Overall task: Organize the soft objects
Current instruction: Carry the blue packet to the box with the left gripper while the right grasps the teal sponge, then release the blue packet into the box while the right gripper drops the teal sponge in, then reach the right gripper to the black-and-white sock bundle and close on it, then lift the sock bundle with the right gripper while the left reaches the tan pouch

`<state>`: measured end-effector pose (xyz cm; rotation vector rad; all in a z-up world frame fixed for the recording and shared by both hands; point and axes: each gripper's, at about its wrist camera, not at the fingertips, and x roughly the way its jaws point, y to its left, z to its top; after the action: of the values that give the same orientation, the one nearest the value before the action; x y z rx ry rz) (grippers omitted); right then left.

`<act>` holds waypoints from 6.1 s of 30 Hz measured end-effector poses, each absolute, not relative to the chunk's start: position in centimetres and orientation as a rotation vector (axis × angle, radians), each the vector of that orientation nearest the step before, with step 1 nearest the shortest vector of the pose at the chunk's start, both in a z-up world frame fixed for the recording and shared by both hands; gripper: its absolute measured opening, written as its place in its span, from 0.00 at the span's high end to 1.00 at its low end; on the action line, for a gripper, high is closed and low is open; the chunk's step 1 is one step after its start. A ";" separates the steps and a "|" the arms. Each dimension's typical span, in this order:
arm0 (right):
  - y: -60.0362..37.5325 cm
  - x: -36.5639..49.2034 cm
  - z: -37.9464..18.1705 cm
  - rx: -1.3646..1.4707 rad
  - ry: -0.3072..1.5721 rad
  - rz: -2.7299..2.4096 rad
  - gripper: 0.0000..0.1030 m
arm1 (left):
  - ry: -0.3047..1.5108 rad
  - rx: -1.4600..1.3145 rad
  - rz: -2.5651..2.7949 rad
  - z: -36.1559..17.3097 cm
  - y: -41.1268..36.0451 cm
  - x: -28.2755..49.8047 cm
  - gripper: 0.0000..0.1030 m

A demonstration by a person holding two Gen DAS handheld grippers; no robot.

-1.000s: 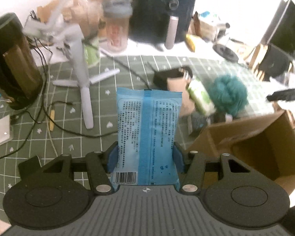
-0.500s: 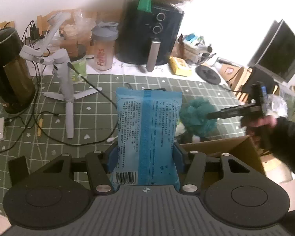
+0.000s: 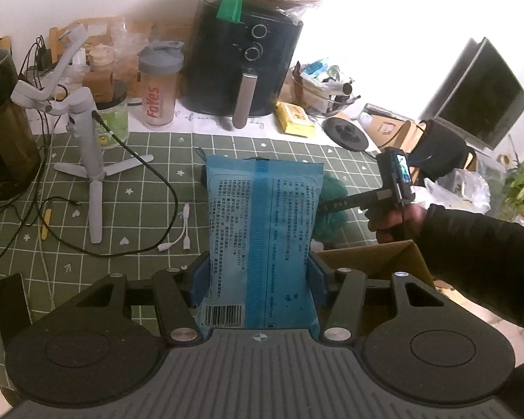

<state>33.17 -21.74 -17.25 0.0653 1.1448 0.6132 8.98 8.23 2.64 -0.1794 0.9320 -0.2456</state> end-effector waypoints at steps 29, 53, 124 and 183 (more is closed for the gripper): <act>-30.5 22.4 -2.4 0.165 0.832 0.598 0.39 | 1.058 -0.146 -0.381 0.0 3.3 10.5 0.46; -31.0 14.0 2.3 0.203 0.777 0.781 0.39 | 1.006 -0.184 -0.227 0.6 3.4 8.6 0.21; -27.7 19.0 -2.4 0.016 0.993 0.650 0.04 | 0.972 -0.195 -0.176 0.3 6.8 11.2 0.21; -19.8 27.2 -18.1 -0.450 1.276 0.748 0.57 | 0.895 -0.154 -0.309 0.9 9.2 17.7 0.21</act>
<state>27.21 -19.84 -18.07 -0.4498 1.2756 0.7476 17.71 9.16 0.89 -0.1535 0.8946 -0.3088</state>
